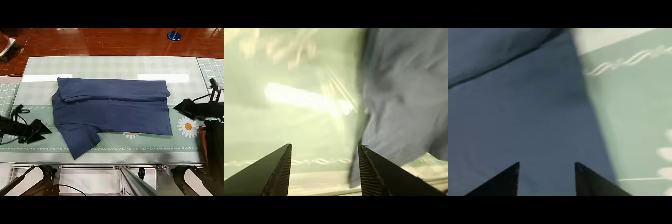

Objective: Fold the shirts.

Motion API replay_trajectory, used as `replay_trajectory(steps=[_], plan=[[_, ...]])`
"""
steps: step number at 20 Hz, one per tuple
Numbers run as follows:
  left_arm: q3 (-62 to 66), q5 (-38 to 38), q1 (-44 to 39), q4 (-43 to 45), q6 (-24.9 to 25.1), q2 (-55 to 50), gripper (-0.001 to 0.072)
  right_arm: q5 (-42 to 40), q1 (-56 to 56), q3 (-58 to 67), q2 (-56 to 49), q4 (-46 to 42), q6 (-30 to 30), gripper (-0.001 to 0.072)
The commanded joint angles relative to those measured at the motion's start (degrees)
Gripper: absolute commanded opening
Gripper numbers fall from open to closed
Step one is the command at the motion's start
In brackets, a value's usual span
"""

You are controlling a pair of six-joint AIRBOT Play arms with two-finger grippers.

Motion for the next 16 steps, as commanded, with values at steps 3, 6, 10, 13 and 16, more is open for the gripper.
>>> replay_trajectory(steps=[3,6,10,13,16], plan=[[-9.18,8.85,-2.82,-15.19,3.15,1.90,0.0509,-2.40,-0.07,-6.12,3.32,8.85,-3.67,0.0405],[-10.97,17.59,-9.27,-19.17,4.24,1.25,0.0508,-3.10,-0.15,-6.12,3.32,8.61,-3.67,0.0405],[-10.86,23.26,-15.80,-19.23,4.09,0.61,0.0280,-3.63,-6.12,-5.64,3.32,0.33,-1.90,0.0405],[-9.90,18.71,-15.78,-19.43,4.02,0.70,0.0019,3.43,-11.78,-6.82,3.32,-21.46,8.22,0.0405],[-8.83,17.94,-15.80,-19.47,4.02,0.70,0.0018,6.34,-11.78,-11.17,3.32,-17.68,9.03,0.0405]])
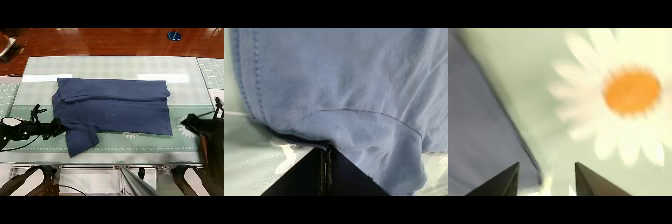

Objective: Fold the shirts.

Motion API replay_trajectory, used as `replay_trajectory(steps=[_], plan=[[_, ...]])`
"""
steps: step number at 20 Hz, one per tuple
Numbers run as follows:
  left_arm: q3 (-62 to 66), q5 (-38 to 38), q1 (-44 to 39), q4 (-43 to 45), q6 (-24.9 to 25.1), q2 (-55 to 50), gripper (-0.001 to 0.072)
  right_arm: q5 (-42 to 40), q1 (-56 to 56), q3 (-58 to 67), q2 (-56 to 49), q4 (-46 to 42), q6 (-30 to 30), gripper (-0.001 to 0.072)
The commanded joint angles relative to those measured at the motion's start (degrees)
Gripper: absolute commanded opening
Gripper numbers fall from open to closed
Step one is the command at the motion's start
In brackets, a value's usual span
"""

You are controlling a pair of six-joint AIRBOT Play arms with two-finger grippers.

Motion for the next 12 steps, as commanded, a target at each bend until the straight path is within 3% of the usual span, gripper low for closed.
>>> replay_trajectory(steps=[1,5,12], plan=[[0.72,-1.27,-0.57,-1.03,0.04,-0.04,0.0018,3.61,-1.60,-3.72,0.02,-1.07,1.66,0.0405],[0.72,-1.27,-0.57,-1.03,0.07,-0.04,0.0018,2.54,-1.60,-3.89,-2.36,6.19,-1.57,0.0405],[0.70,-0.92,-0.68,-3.17,0.07,-0.02,0.0019,-2.34,2.58,-3.52,-17.11,18.47,-9.84,0.0405]])
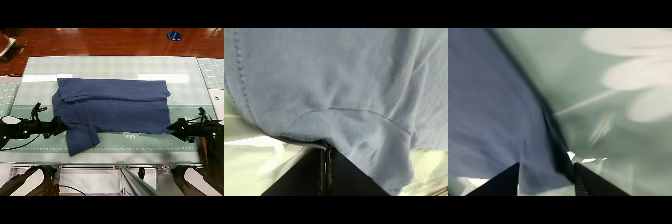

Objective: Fold the shirts.

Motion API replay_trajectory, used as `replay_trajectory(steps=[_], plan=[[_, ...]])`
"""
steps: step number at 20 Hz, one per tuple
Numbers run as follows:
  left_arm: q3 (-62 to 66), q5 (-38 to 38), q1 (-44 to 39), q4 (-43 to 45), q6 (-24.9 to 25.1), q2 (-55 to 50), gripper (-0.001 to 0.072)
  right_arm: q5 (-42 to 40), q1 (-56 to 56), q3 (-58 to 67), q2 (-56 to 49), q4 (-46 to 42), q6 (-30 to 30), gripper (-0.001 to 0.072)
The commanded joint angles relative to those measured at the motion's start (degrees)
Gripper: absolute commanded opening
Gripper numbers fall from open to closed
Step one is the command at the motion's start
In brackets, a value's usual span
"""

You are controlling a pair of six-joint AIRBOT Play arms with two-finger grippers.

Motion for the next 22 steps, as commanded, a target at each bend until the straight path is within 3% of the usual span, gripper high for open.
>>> replay_trajectory(steps=[1,2,3,4,8,12,15,22], plan=[[0.04,0.26,-0.04,-0.92,0.00,-0.02,0.0019,-4.83,4.52,0.92,-7.26,5.90,-4.13,0.0401],[0.07,0.13,-0.04,-0.92,0.00,-0.02,0.0019,-5.49,6.75,2.32,-8.52,6.32,-4.33,0.0308],[0.11,-0.13,-0.04,-0.94,-0.02,0.00,0.0018,-5.20,8.79,3.98,-9.09,6.32,-5.20,0.0087],[0.70,-1.46,-0.04,-0.96,0.02,0.00,0.0019,-4.00,10.75,6.25,-9.07,6.23,-6.43,0.0016],[10.08,-5.29,0.81,-1.16,1.20,-0.04,0.0018,1.25,12.63,17.46,-9.07,4.59,-6.19,0.0016],[23.63,2.10,-1.36,-1.31,0.22,-2.89,0.0018,0.00,12.94,29.81,-12.72,3.72,-4.02,0.0016],[34.60,5.97,-5.01,-1.31,-0.09,-11.58,0.0018,-1.60,12.92,37.97,-18.67,5.92,-4.02,0.0016],[59.19,4.57,-9.03,-1.31,-4.79,-37.00,0.0018,-4.26,14.03,52.46,-33.73,11.43,-4.04,0.0016]])
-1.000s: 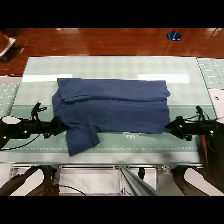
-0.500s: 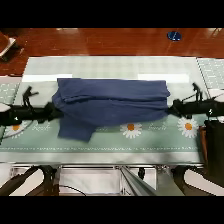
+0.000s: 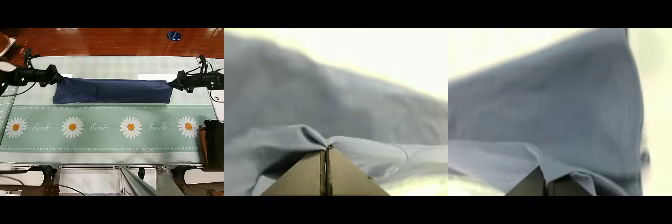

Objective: Fold the shirts.

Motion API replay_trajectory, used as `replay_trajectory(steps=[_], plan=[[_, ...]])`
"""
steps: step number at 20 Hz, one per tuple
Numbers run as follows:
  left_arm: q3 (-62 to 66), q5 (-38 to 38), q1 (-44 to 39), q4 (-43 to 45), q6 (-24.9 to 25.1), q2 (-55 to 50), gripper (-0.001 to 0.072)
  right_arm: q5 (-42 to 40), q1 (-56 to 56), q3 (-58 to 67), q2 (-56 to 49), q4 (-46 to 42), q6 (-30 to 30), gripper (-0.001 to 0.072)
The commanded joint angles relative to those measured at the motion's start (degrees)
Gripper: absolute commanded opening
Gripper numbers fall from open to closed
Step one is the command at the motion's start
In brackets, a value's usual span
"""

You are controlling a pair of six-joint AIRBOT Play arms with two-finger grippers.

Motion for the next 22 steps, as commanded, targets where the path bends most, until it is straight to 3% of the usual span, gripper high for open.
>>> replay_trajectory(steps=[1,2,3,4,5,8,11,13,15,18,22], plan=[[10.69,-1.75,-1.57,0.00,-1.68,-11.04,0.0018,-1.75,1.36,6.99,-7.61,2.27,0.09,0.0016],[11.96,-2.86,-1.92,0.00,-1.66,-13.14,0.0051,-2.78,2.08,8.09,-9.38,2.36,0.15,0.0085],[12.44,-3.50,-2.29,0.00,-1.68,-14.47,0.0312,-4.28,2.58,8.48,-10.51,2.43,0.50,0.0346],[12.83,-5.22,-2.29,0.07,-1.64,-15.28,0.0506,-5.38,2.80,8.50,-10.84,2.23,0.50,0.0409],[13.44,-7.17,-1.57,1.01,-1.79,-15.34,0.0509,-6.01,2.34,8.61,-10.60,1.97,0.52,0.0409],[17.25,-16.76,3.82,12.39,-9.16,-13.81,0.0508,-1.90,-2.32,10.82,-9.01,1.53,0.55,0.0409],[15.91,-22.47,9.77,22.36,-10.05,-7.50,0.0508,3.50,-8.85,11.50,-6.56,-1.70,1.14,0.0409],[9.62,-18.38,11.50,23.47,-9.20,-0.31,0.0508,6.47,-11.45,11.04,-6.54,-7.41,3.19,0.0409],[-2.40,-6.73,10.80,21.22,-8.96,9.75,0.0508,5.33,-11.72,8.33,-6.54,-11.82,5.60,0.0409],[-21.46,10.54,5.51,16.00,-8.96,24.79,0.0508,0.13,-9.90,4.55,-6.80,-7.80,5.84,0.0409],[-30.14,13.07,-3.04,15.82,-8.98,30.84,0.0508,-1.99,-6.32,4.55,-9.64,-2.86,4.74,0.0409]])
